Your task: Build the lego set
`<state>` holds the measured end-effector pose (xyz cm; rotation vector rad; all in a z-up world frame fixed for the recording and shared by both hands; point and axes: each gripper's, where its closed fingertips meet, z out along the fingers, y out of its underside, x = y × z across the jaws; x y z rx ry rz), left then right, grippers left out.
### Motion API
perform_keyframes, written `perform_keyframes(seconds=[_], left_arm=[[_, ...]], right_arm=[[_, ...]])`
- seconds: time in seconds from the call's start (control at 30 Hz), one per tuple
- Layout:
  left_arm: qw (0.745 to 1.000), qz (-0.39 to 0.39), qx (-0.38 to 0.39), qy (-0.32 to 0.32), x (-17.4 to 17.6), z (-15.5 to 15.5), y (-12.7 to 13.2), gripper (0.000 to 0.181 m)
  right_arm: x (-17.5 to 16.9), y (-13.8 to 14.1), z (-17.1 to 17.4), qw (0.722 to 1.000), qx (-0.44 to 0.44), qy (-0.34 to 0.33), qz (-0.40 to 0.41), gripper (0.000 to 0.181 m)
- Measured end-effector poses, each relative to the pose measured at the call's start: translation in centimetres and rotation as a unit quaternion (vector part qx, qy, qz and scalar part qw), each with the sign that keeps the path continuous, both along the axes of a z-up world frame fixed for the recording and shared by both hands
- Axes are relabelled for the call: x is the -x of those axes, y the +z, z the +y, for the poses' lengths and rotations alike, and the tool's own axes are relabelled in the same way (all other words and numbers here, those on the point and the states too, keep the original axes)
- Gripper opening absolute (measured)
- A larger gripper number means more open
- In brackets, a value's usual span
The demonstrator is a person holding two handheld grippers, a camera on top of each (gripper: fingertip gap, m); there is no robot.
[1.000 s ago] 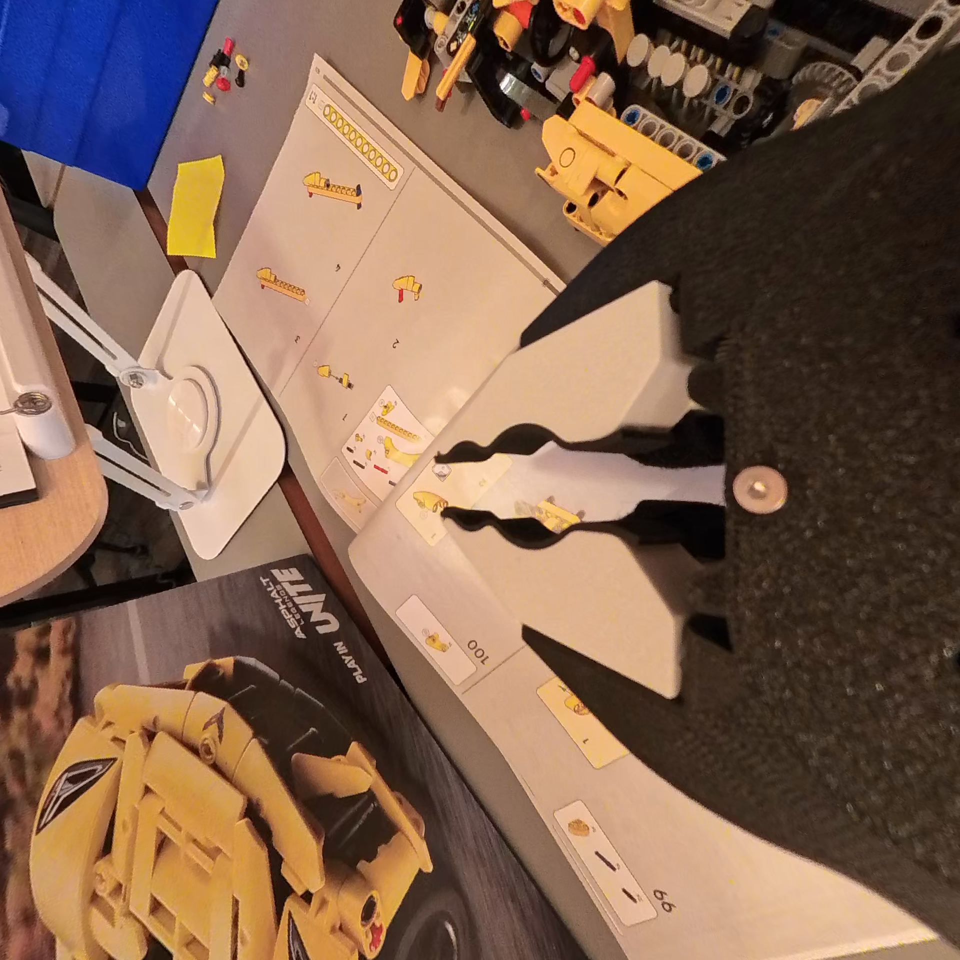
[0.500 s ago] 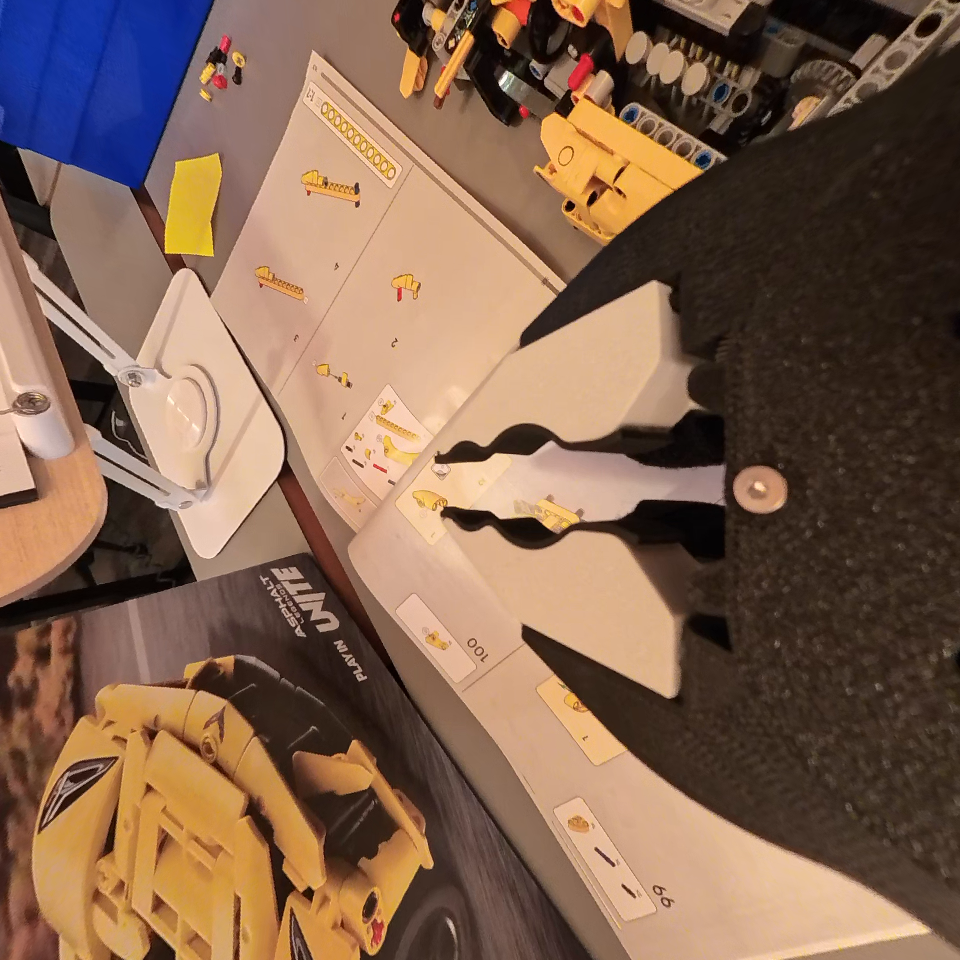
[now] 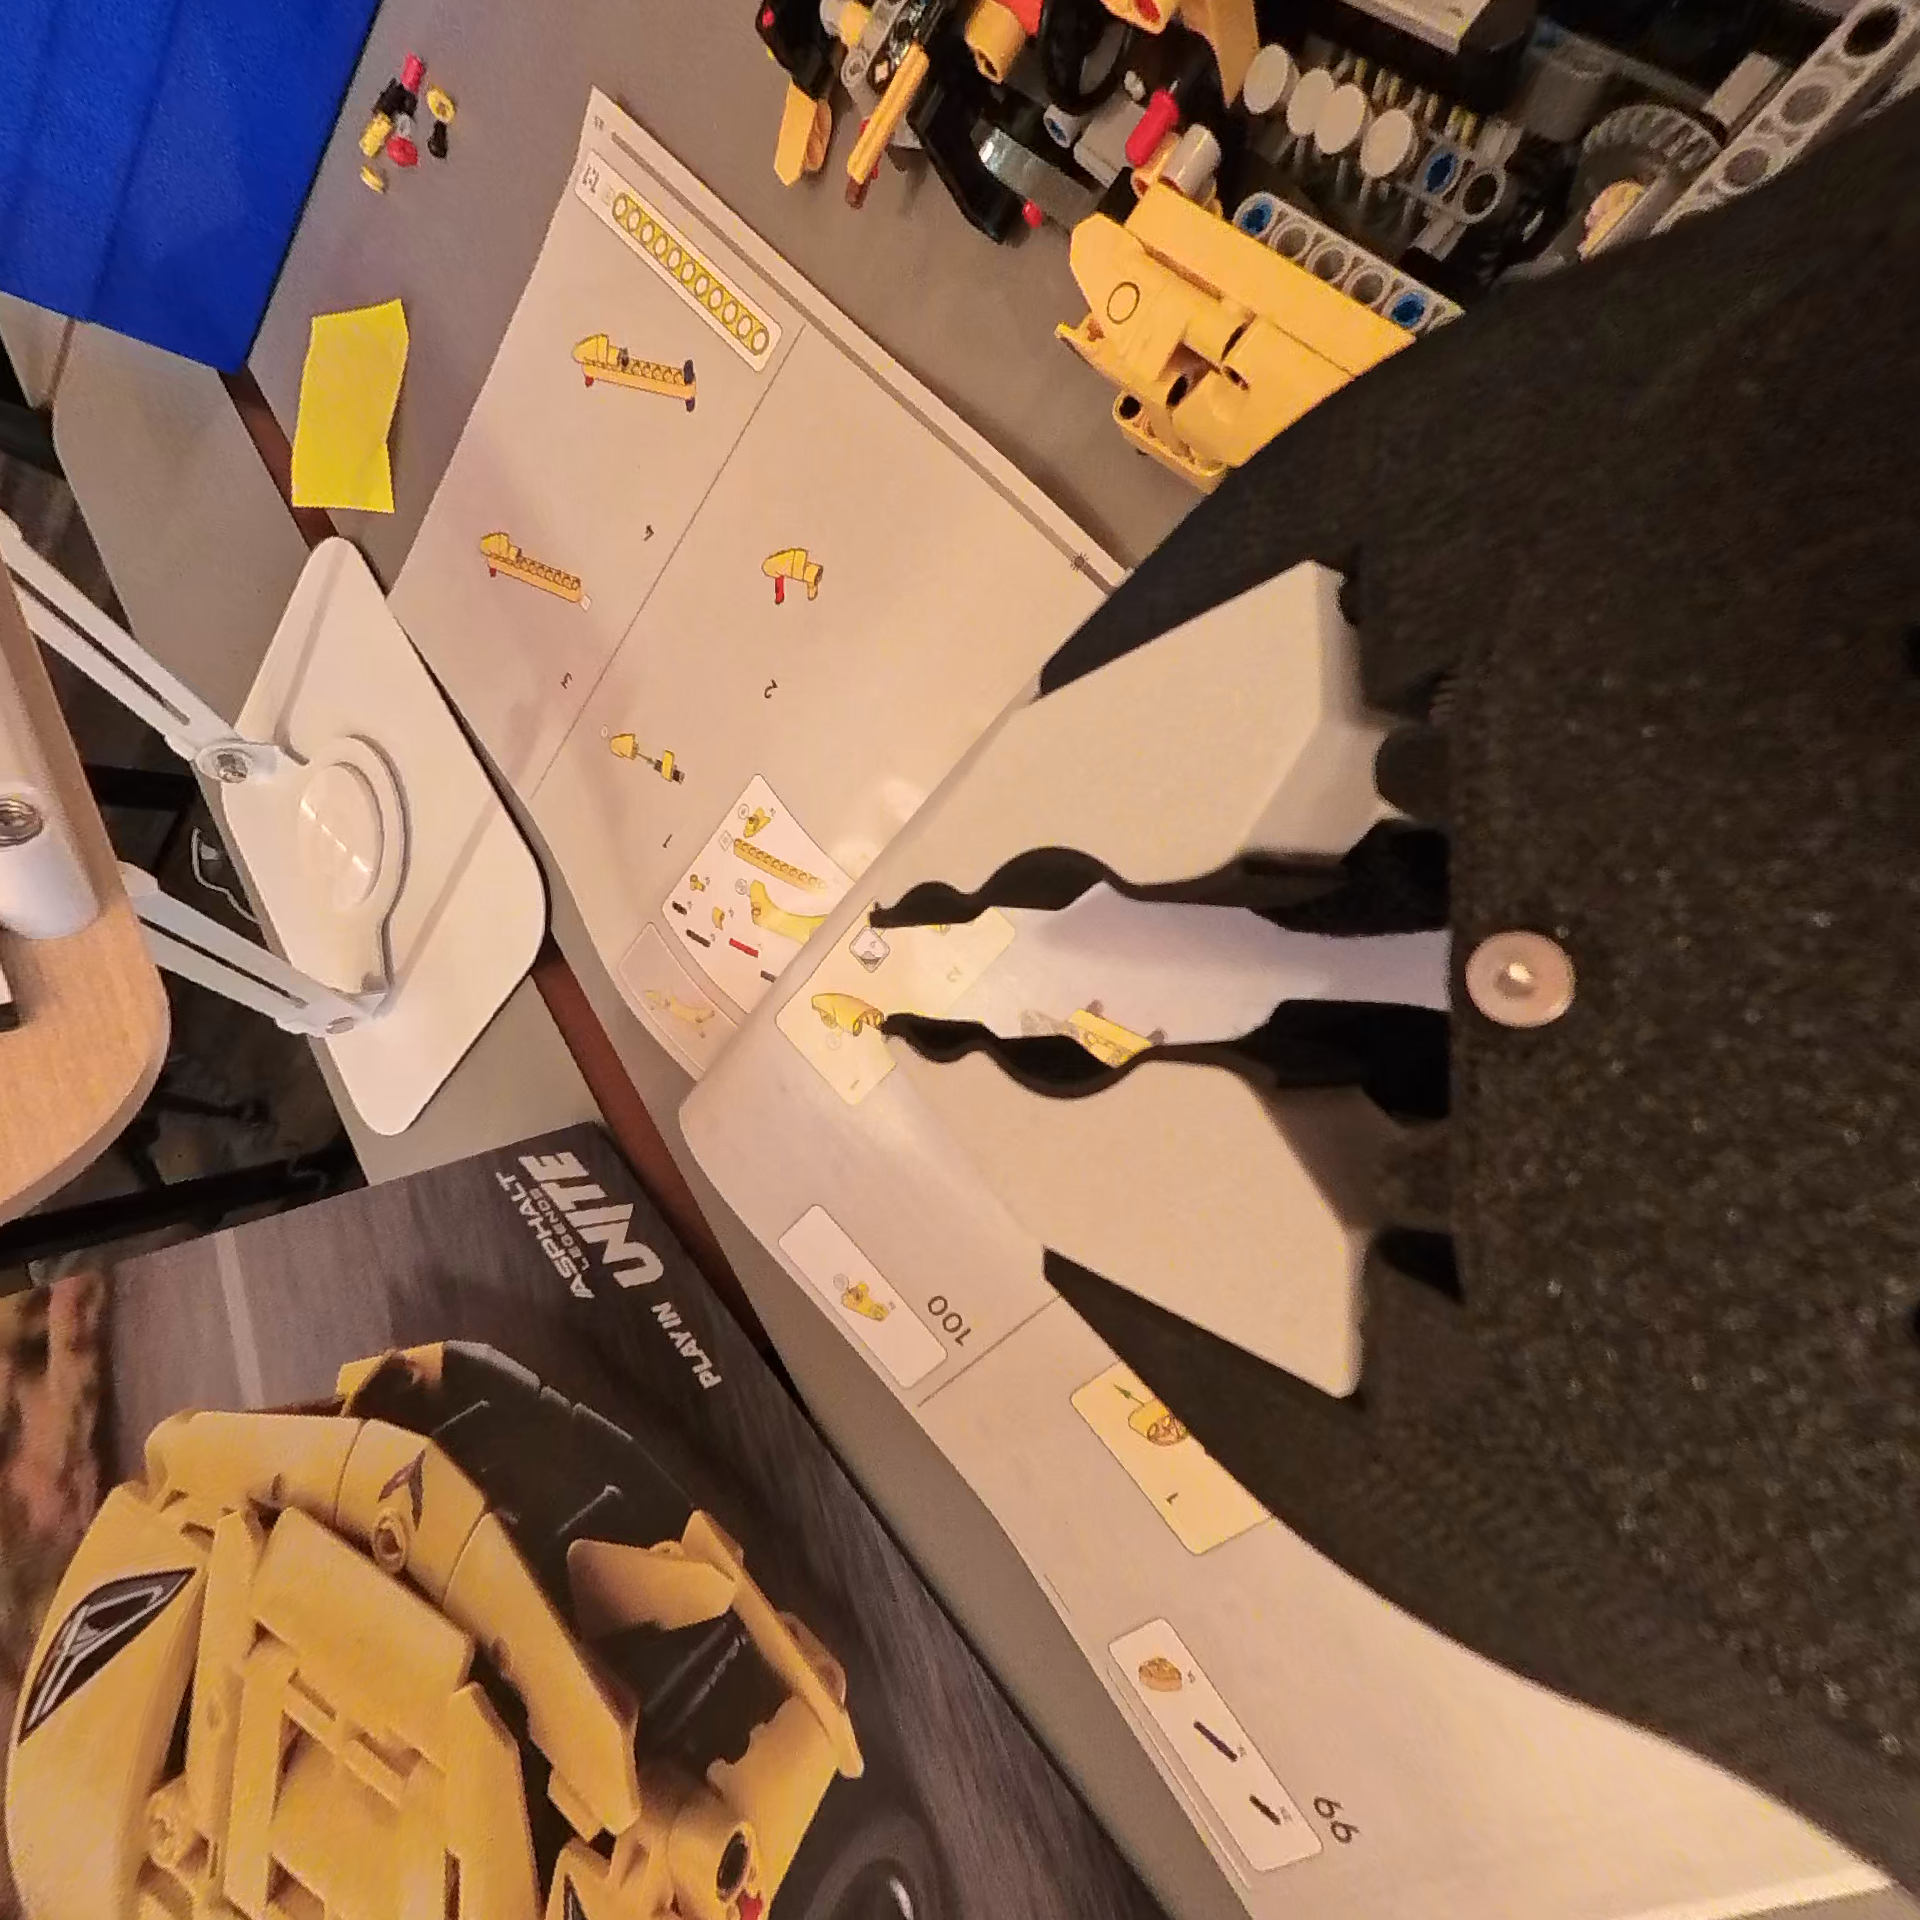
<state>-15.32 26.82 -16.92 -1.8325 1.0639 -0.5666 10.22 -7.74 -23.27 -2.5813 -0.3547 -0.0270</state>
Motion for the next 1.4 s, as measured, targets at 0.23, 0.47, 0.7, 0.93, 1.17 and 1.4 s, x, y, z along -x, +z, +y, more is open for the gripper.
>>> perform_keyframes(seconds=[0.23,0.47,0.7,0.93,1.17,1.4], left_arm=[[1.0,0.004,-0.001,-0.002,-0.2,-0.1,-0.1,0.017],[1.0,0.002,-0.003,0.0,0.0,0.0,0.1,0.017],[1.0,0.005,-0.005,0.001,0.1,0.1,0.0,0.017],[1.0,0.013,-0.007,0.003,0.3,0.2,-0.3,0.017],[1.0,0.019,-0.007,0.001,0.2,0.1,-0.5,0.017],[1.0,0.02,-0.01,0.001,0.3,0.2,-0.4,0.017]], right_arm=[[-0.5,2.0,2.7,0.997,-0.059,-0.028,0.029,0.023],[-0.8,1.9,5.9,0.995,-0.086,-0.041,0.032,0.019],[-0.2,0.8,8.4,0.995,-0.09,-0.025,0.025,0.018],[-1.4,0.7,8.7,0.995,-0.088,-0.032,0.019,0.016],[-1.3,0.6,8.9,0.996,-0.083,-0.035,0.026,0.015],[-1.0,0.0,8.8,0.998,-0.067,-0.021,-0.007,0.009]])
